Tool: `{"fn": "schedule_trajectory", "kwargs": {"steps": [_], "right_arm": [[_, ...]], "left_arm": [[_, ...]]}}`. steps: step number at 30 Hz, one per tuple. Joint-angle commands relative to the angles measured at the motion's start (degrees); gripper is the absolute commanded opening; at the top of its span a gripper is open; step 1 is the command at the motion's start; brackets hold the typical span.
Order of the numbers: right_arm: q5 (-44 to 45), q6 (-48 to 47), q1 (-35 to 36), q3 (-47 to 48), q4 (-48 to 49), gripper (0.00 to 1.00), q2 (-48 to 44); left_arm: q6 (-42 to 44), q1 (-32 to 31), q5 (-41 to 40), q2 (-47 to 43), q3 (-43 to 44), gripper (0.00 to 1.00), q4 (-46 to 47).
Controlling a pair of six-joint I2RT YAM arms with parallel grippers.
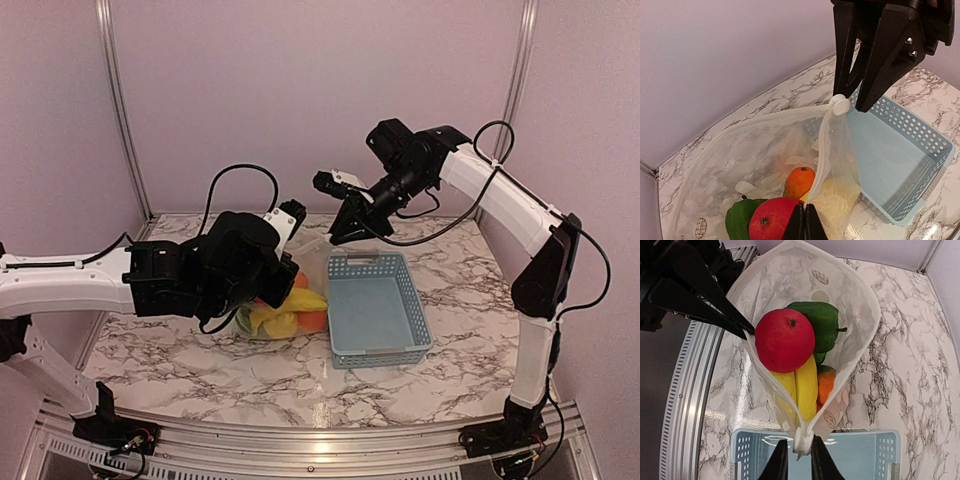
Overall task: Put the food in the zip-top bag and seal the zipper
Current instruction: Pass from the right arm to the left, then hold the zipper food storage bag at the center of the board.
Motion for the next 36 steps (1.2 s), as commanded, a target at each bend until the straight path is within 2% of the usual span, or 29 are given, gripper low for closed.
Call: {"fn": "schedule_trajectory", "kwargs": {"steps": [1, 2, 4, 9, 13, 19, 24, 30, 36], "right_arm": [[-2.62, 1.14, -1.6, -3.3, 3.57, 0.29, -3.48], [-5.29, 2.35, -2.22, -7.04, 5.78, 0.38, -4.27], [-8.86, 3.96, -3.12, -13.22, 10.51, 0.46, -5.76], [-14.14, 8.95, -3.37, -26.87, 22.41, 0.58, -9.41], [-13.08, 15.83, -3.34, -31.55, 32.22, 0.59, -11.66], [-13.31, 25.04, -3.37, -31.14, 44.67, 0.58, -9.52], [-16.83, 26.86, -3.22, -25.91, 45.96, 0.57, -4.82], [-17.83, 29.73, -2.62, -25.23, 51.18, 0.55, -3.36], [-18.03, 27.65, -1.74, -23.34, 48.78, 0.53, -1.29]], "left_arm": [[0.96, 1.22, 1.79, -4.25, -3.38, 0.0, 4.91], [0.41, 1.7, 2.71, -4.77, -4.1, 0.0, 5.93], [-0.73, 2.42, 3.42, -5.38, -5.2, 0.0, 6.9], [-2.27, 2.78, 4.41, -5.33, -5.96, 0.0, 7.53], [-2.19, 2.79, 4.48, -5.74, -6.3, 0.0, 8.11], [-1.91, 2.78, 5.19, -5.32, -6.25, 0.0, 8.77], [-1.76, 2.79, 5.51, -5.07, -6.07, 0.0, 8.22], [-1.63, 2.87, 5.24, -4.91, -6.07, 0.0, 7.58], [-1.78, 2.87, 4.86, -4.76, -6.2, 0.0, 7.4]]}}
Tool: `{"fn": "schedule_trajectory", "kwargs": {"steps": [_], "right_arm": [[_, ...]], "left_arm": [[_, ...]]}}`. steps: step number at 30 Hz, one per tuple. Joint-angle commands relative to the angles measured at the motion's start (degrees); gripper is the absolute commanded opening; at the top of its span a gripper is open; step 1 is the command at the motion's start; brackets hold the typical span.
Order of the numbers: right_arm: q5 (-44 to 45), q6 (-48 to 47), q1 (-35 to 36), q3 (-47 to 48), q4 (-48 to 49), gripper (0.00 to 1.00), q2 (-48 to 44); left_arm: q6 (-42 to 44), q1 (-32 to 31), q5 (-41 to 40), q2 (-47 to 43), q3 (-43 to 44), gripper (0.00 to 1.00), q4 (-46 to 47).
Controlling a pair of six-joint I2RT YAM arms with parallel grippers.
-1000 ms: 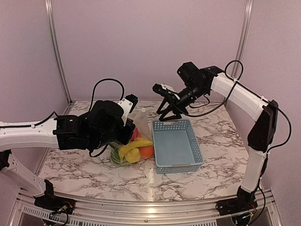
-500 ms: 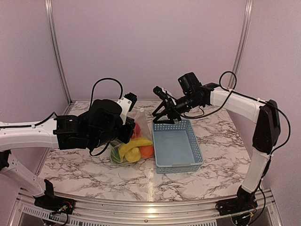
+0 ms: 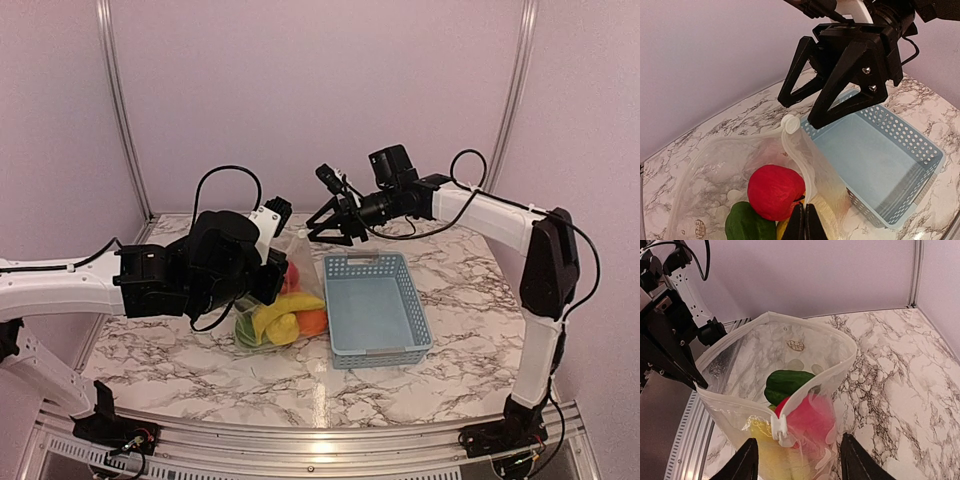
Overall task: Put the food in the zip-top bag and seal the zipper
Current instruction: Hold the zipper food storage bag at the center of the board.
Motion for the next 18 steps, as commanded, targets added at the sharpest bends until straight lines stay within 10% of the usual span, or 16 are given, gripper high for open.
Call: {"fn": "schedule_trajectory", "kwargs": {"steps": [1, 11, 18], "right_arm": [[-1.59, -1.11, 1.1, 3.86, -1.33, 0.53, 2.34], [-2.5, -1.05, 2.32, 5.15, -1.83, 0.41, 4.67], [-3.91, -1.2, 2.26, 5.43, -2.32, 0.15, 4.94]], "left_arm": [[-0.29, 0.18, -0.49, -0.53, -0.27, 0.0, 1.56], [-0.36, 0.28, -1.12, -0.73, -0.83, 0.0, 1.31], [-0.94, 0.62, -1.61, -1.38, -2.08, 0.0, 1.3]]}}
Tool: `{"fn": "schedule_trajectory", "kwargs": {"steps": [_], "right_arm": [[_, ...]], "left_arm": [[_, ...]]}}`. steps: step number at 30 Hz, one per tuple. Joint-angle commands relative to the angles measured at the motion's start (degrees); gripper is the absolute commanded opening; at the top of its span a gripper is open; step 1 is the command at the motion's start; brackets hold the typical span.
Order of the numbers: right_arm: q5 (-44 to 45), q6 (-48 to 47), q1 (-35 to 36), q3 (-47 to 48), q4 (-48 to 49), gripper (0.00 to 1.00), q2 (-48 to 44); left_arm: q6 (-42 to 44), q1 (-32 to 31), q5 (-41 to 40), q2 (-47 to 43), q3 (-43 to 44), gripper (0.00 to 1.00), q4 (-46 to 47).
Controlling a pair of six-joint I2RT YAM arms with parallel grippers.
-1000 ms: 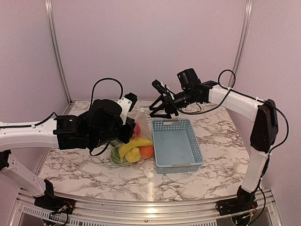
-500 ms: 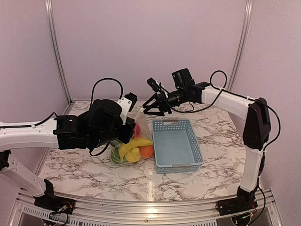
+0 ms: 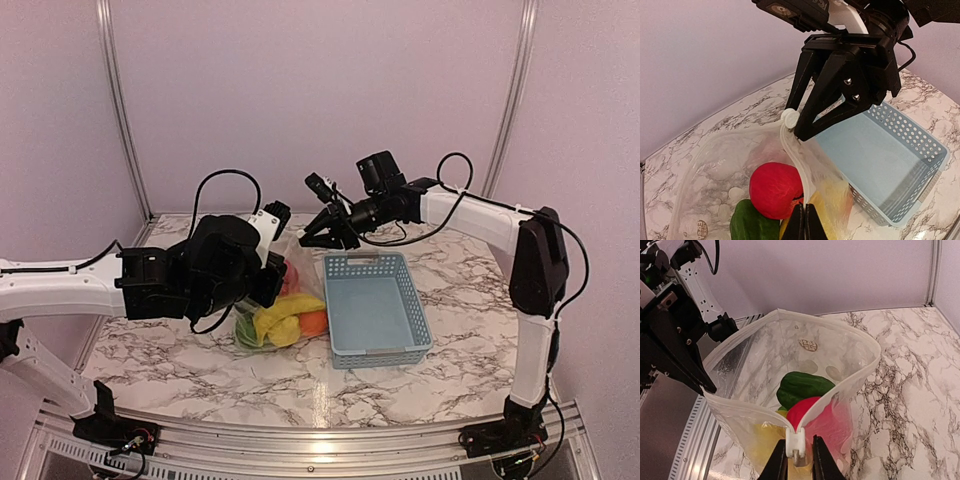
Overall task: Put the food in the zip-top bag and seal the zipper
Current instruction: Hold the zipper food storage bag at the center of the board, then pass from the right arm to the left
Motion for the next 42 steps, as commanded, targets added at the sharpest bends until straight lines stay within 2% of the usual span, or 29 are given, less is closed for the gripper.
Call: {"fn": "schedule_trajectory", "kwargs": {"steps": [1, 8, 13, 14, 15, 16, 18, 20, 22, 26, 30, 34, 42], "right_arm": [[-1.32, 0.2, 0.34, 2.75, -0.62, 0.11, 0.72], [3.71, 0.38, 0.33, 2.81, -1.78, 0.0, -1.35], [5.47, -0.92, 0.75, 2.11, -3.2, 0.0, -3.05], [5.7, -1.36, 0.98, 2.13, -3.72, 0.0, -3.32], [6.05, -2.15, 1.35, 2.02, -4.21, 0.0, -3.58], [6.38, -3.16, 1.76, 2.03, -5.04, 0.0, -4.06], [6.9, -5.93, 2.84, 2.0, -6.98, 0.0, -4.89], [6.67, -8.99, 4.0, 1.83, -9.62, 0.0, -5.88], [6.23, -11.7, 5.07, 1.46, -11.52, 0.0, -7.05], [5.93, -13.54, 6.21, -0.58, -11.86, 0.0, -9.72], [5.19, -12.74, 6.43, -0.4, -12.11, 0.0, -10.45], [3.42, -12.35, 6.48, -0.32, -12.76, 0.0, -10.35], [2.42, -13.03, 6.4, -0.44, -13.74, 0.0, -10.43]], "left_arm": [[-0.93, 0.57, -1.33, -1.54, -1.38, 0.0, 1.25], [-2.13, 1.72, -4.45, -2.96, -2.52, 0.0, -1.14], [-3.31, 3.18, -5.32, -4.69, -3.9, 0.0, -1.09], [-2.92, 3.28, -5.57, -4.78, -3.62, 0.03, -1.32], [-2.16, 3.3, -5.48, -4.95, -3.01, 0.13, -1.7], [-0.71, 3.3, -4.7, -5.24, -2.36, 0.31, -1.95], [1.76, 3.3, -3.35, -6.09, -0.82, 0.54, -1.83], [4.3, 3.45, -1.12, -7.04, 0.79, 0.68, -1.32], [6.71, 4.11, 4.87, -7.6, 2.35, 0.76, -1.46], [8.75, 5.87, 16.51, -6.27, 6.02, 0.77, -4.21], [10.25, 7.41, 23.3, -5.06, 6.49, 0.68, -4.13], [9.46, 7.83, 25.47, -4.37, 5.88, 0.6, -3.43], [7.61, 9.88, 30.89, -4.1, 2.65, 0.5, 0.34]]}}
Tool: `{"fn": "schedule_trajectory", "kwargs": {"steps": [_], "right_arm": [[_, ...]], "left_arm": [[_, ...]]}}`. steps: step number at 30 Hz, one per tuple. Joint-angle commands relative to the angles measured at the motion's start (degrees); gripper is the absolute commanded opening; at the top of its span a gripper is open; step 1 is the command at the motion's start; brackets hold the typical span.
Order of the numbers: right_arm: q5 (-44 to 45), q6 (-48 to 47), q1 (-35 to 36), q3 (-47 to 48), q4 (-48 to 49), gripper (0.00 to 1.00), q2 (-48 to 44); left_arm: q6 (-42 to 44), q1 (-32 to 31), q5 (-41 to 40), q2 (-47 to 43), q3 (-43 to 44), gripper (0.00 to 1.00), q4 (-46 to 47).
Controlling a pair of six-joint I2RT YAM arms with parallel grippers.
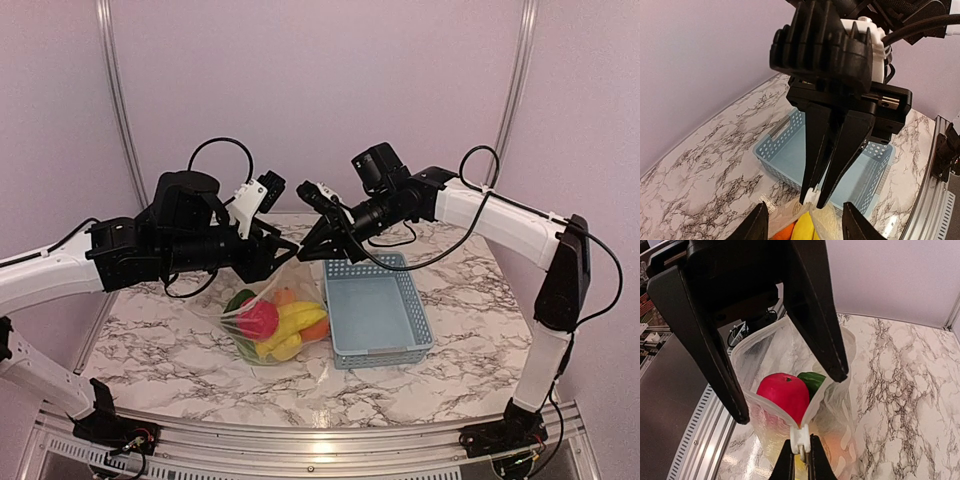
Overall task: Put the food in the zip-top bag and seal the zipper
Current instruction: Pass from the right arm to the left
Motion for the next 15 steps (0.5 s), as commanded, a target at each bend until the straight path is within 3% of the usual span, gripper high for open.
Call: {"fn": "schedule_trajectory", "kwargs": {"steps": [1, 15], "right_arm": [[-2.6, -0.59, -0.1, 0.51, -0.67, 0.0, -1.36], [-2.96, -1.13, -0.05, 0.14, -1.23, 0.0, -1.3]], "left_arm": [[-0.48, 1.83, 6.16, 1.06, -1.51, 0.49, 1.73], [0.6, 4.54, 13.46, 4.14, -0.28, 0.26, 2.27]]}}
